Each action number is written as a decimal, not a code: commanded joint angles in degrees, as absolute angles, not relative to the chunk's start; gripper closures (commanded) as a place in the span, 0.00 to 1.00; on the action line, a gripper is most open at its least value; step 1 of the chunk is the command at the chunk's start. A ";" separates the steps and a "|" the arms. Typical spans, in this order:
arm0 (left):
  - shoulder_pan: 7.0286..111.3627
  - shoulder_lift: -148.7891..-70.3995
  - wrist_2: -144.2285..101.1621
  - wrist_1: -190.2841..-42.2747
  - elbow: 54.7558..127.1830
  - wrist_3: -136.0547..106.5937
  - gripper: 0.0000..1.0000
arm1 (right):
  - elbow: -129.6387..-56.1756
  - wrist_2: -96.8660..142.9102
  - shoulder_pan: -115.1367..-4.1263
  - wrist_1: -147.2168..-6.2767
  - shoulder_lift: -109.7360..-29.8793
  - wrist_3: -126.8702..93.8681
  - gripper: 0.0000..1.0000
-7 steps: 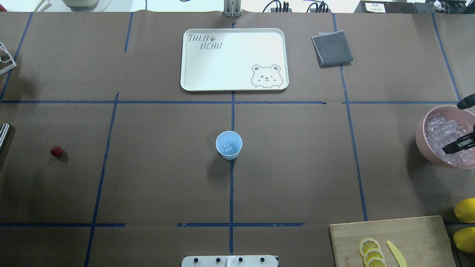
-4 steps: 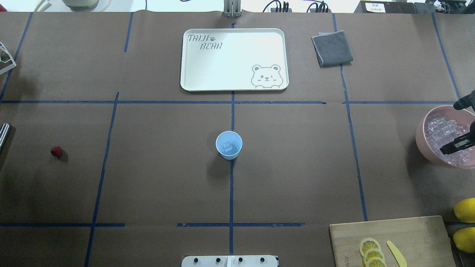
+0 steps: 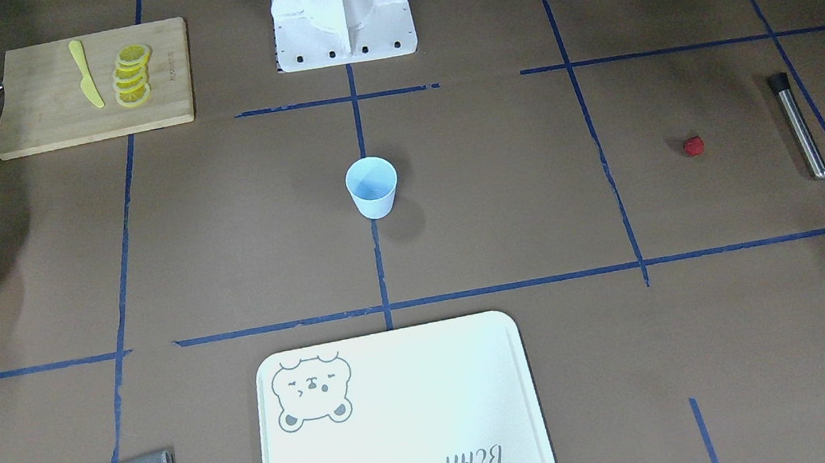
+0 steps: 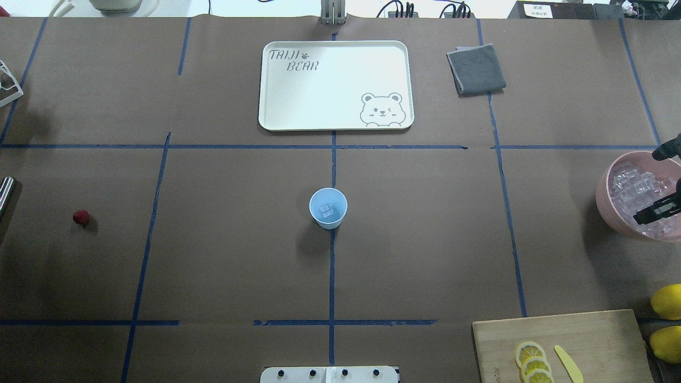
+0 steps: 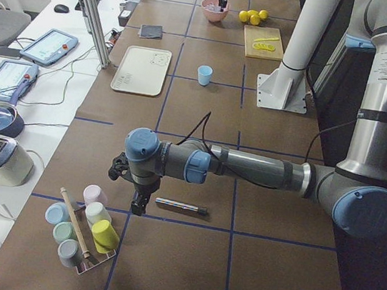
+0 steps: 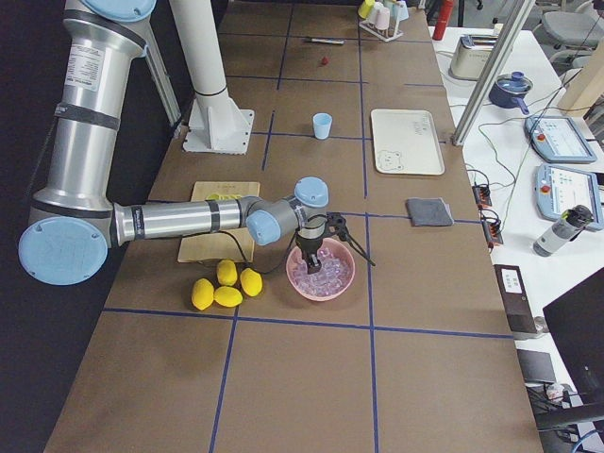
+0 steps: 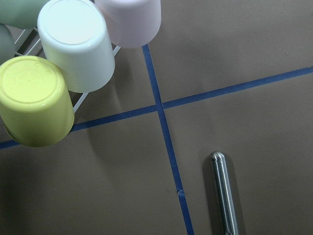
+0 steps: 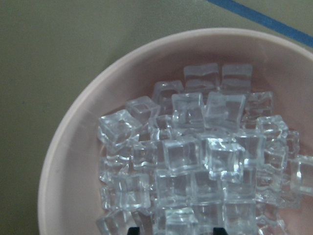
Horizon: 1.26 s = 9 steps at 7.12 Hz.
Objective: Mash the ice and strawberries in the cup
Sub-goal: 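Lower the right gripper into the bowl and grasp another ice cube, then lift the ice cube and carry it toward the blue cup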
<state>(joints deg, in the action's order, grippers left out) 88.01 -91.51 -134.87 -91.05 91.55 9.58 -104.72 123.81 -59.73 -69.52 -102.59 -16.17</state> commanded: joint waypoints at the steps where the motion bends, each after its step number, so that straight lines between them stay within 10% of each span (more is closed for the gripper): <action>1: 87.98 -91.58 -134.91 -91.05 91.58 9.58 0.00 | -104.50 123.84 -59.77 -69.52 -102.66 -16.17 0.41; 5: 87.98 -91.67 -134.91 -91.05 91.58 9.58 0.00 | -104.76 126.63 -60.20 -69.43 -102.31 -16.08 0.98; 9: 87.98 -91.67 -134.91 -91.05 91.58 9.58 0.00 | -108.09 132.17 -67.31 -69.96 -102.74 -15.82 1.00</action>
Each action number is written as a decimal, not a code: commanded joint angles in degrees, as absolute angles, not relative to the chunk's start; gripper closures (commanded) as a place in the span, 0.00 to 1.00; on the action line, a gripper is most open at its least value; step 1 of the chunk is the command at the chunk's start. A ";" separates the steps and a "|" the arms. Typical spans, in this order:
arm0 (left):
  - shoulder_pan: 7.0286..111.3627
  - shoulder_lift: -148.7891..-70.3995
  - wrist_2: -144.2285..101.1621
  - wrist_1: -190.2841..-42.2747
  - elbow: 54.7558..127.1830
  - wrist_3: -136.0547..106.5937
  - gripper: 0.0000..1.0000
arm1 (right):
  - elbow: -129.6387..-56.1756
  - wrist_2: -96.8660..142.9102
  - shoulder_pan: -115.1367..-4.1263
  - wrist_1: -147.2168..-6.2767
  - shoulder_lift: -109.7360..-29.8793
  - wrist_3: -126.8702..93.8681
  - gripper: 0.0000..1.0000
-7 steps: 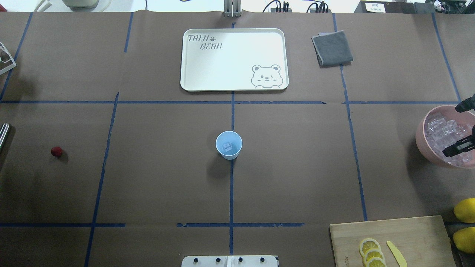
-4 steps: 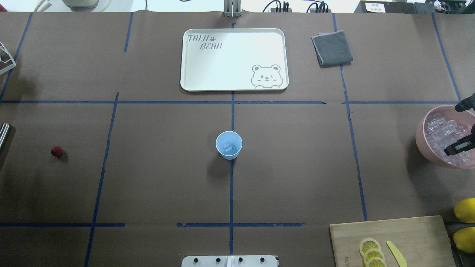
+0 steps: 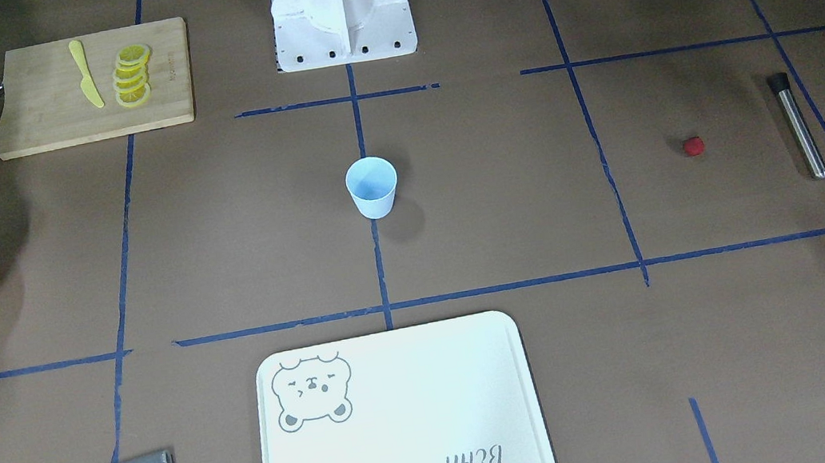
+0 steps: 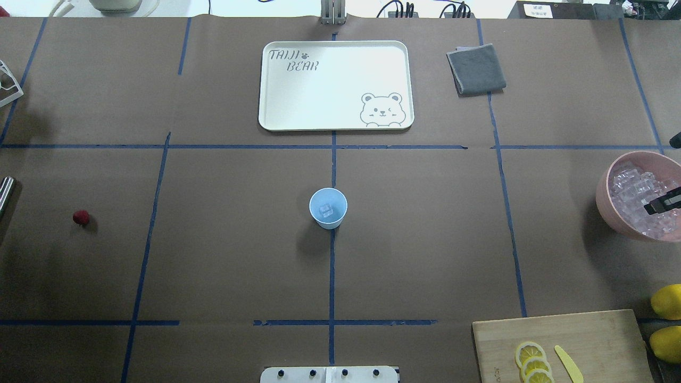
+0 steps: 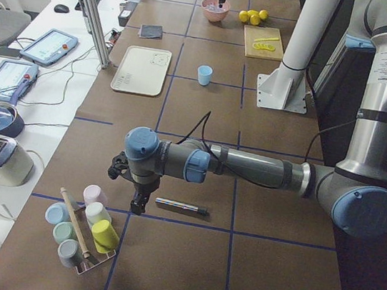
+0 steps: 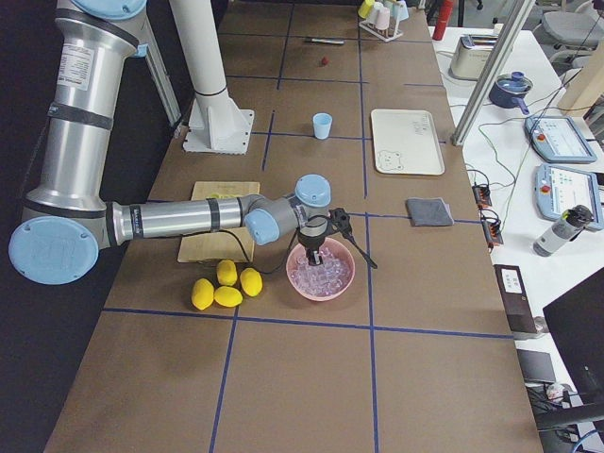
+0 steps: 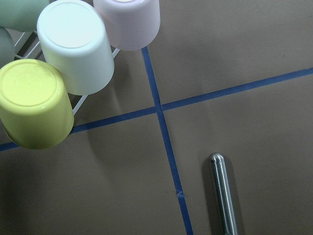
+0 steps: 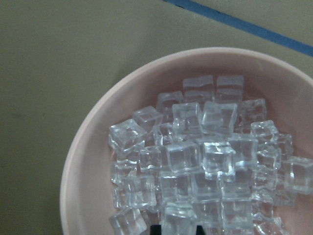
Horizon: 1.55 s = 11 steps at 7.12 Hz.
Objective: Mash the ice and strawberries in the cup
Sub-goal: 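Lift the ice cube and carry it toward the blue cup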
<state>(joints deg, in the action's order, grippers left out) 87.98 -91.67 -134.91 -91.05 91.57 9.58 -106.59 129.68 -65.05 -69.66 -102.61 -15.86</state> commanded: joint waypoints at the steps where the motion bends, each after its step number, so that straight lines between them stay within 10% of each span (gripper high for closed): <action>1: 87.98 -91.67 -134.91 -91.05 91.67 9.58 0.00 | -110.37 132.19 -68.37 -73.01 -102.40 -15.82 1.00; 11: 87.98 -91.58 -134.91 -90.97 91.49 9.58 0.00 | -109.01 119.92 -39.86 -100.46 -55.41 -58.92 1.00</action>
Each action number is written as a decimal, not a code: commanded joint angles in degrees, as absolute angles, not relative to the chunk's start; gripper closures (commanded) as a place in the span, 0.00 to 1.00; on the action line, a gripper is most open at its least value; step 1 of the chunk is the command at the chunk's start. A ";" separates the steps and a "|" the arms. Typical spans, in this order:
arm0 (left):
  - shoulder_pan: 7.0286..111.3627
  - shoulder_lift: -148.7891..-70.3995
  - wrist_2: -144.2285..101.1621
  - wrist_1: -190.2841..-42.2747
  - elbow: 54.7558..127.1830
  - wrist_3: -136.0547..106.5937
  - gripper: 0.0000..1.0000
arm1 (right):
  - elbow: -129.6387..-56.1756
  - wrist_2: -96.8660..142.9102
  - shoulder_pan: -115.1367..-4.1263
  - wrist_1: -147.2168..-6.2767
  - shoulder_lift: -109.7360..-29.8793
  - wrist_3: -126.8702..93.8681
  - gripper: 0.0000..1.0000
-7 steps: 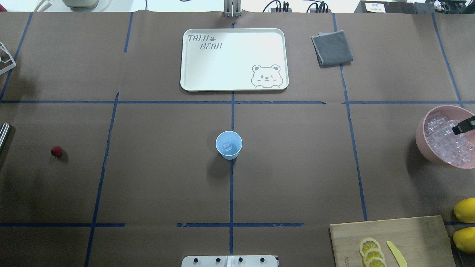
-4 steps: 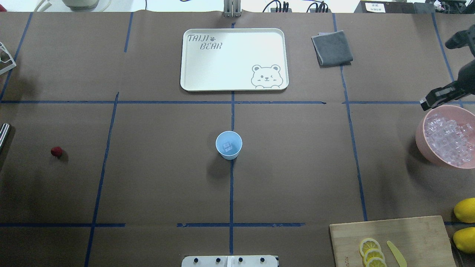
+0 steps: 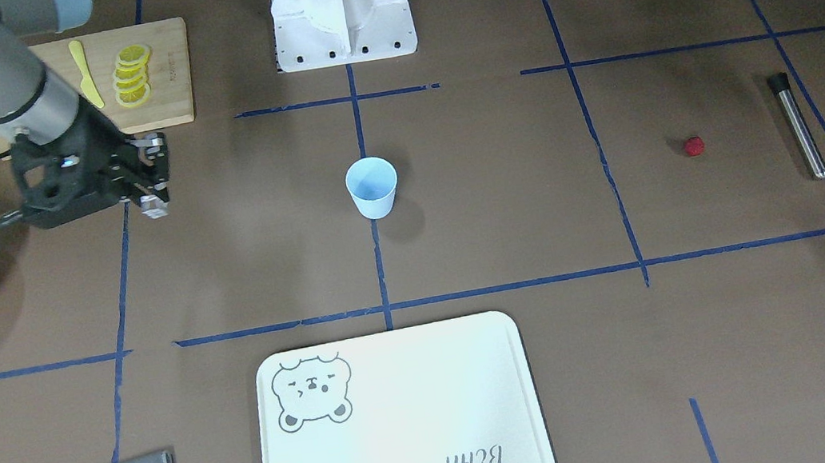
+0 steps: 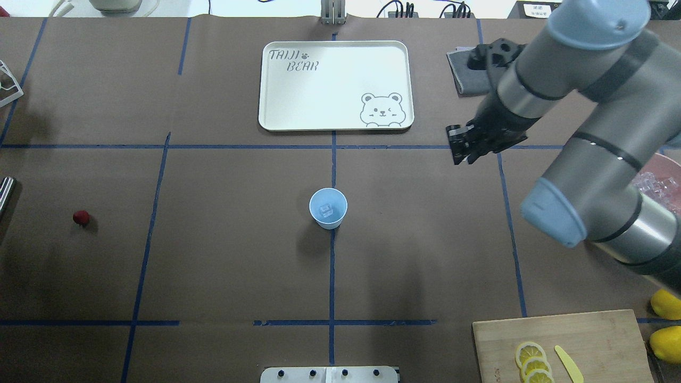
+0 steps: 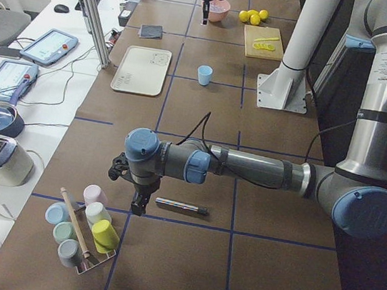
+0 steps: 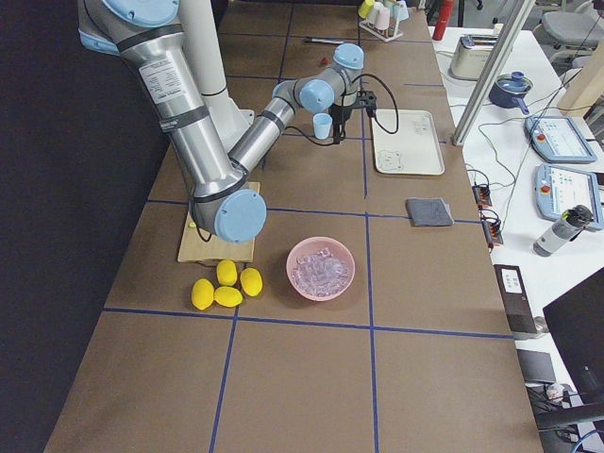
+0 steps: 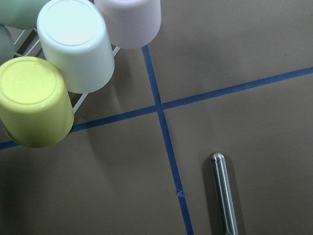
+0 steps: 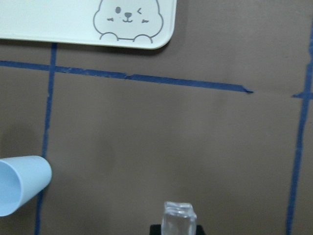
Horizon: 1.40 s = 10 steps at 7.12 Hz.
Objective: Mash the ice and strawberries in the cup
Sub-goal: 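Position the right gripper over the cup and release the ice cube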
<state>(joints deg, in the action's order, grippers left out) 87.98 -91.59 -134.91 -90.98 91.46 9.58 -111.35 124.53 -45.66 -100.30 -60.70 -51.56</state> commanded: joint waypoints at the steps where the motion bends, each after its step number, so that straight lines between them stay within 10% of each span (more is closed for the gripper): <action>1: 87.98 -91.58 -134.91 -90.97 91.49 9.49 0.00 | -105.85 115.79 -35.38 -100.37 -51.54 -62.80 1.00; 4: 87.98 -91.58 -134.91 -90.97 91.41 9.58 0.00 | -92.76 108.12 -28.23 -100.20 -40.28 -68.02 1.00; 10: 87.98 -91.58 -134.91 -90.97 90.97 9.67 0.00 | -91.76 107.58 -26.98 -100.11 -39.64 -68.03 0.88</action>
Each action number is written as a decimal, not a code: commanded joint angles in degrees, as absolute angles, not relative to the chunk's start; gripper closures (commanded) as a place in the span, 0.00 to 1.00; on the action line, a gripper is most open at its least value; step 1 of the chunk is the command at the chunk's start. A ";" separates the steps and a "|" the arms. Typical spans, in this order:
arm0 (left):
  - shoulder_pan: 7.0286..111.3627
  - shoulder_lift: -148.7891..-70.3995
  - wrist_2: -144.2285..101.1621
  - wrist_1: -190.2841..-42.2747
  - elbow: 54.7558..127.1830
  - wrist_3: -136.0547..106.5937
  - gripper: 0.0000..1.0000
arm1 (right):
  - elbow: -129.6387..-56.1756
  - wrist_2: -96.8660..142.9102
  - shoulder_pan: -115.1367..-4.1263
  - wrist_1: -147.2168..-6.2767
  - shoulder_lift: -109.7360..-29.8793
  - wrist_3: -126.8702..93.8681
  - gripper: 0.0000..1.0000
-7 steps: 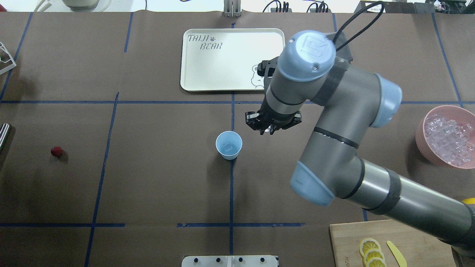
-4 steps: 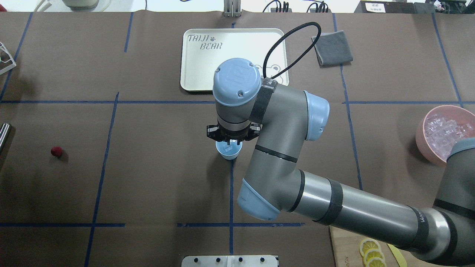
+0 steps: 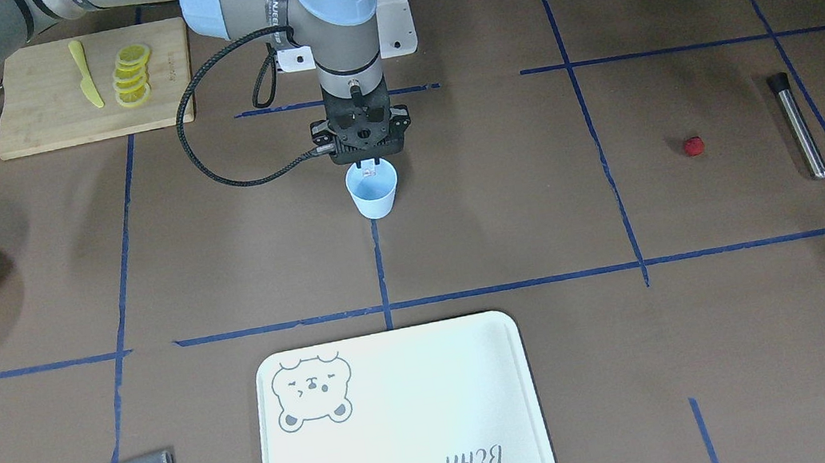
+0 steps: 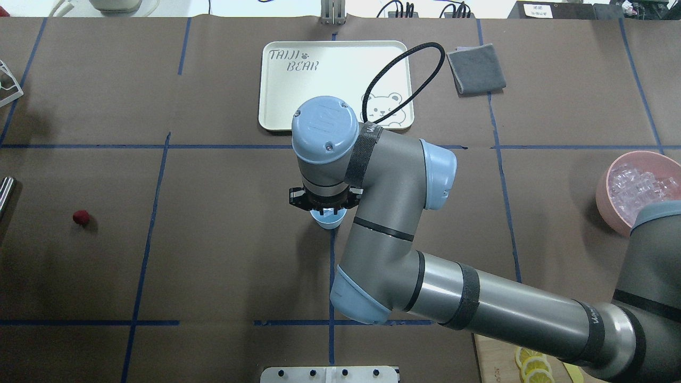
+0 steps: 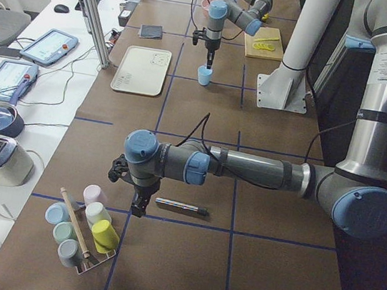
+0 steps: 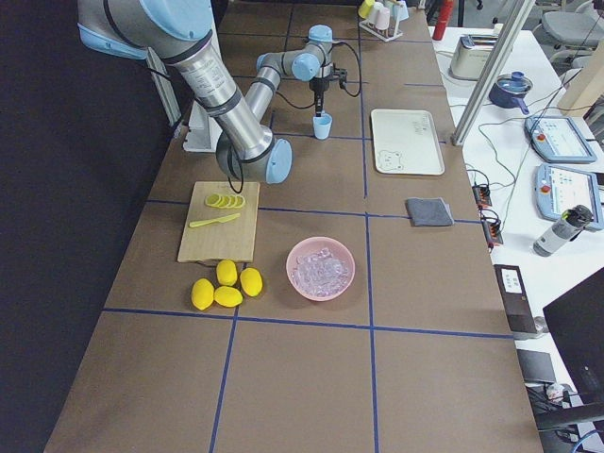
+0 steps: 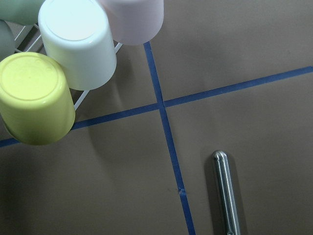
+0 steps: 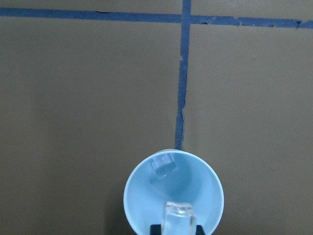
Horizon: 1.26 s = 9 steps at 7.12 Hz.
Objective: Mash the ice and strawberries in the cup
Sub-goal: 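Position the right gripper over the cup and release the ice cube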
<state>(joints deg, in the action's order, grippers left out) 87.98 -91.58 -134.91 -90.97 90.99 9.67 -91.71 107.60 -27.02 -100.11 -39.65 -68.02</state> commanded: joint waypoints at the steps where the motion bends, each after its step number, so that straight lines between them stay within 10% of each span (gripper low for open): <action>1: 87.98 -91.67 -134.91 -90.97 90.97 9.67 0.00 | -91.84 107.58 -26.98 -100.02 -39.64 -68.03 0.74; 5: 87.98 -91.93 -134.91 -90.97 90.62 9.67 0.00 | -92.02 107.58 -27.07 -100.02 -39.64 -68.03 0.45; 7: 87.98 -91.93 -134.91 -90.97 90.62 9.67 0.00 | -92.11 107.58 -27.16 -99.93 -39.64 -68.03 0.01; 9: 87.98 -91.93 -134.91 -91.05 90.70 9.67 0.00 | -92.20 107.58 -27.16 -100.02 -39.64 -68.11 0.01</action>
<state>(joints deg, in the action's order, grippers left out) 87.98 -91.93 -134.91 -90.99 90.67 9.67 -92.16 107.58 -27.15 -99.96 -39.65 -68.05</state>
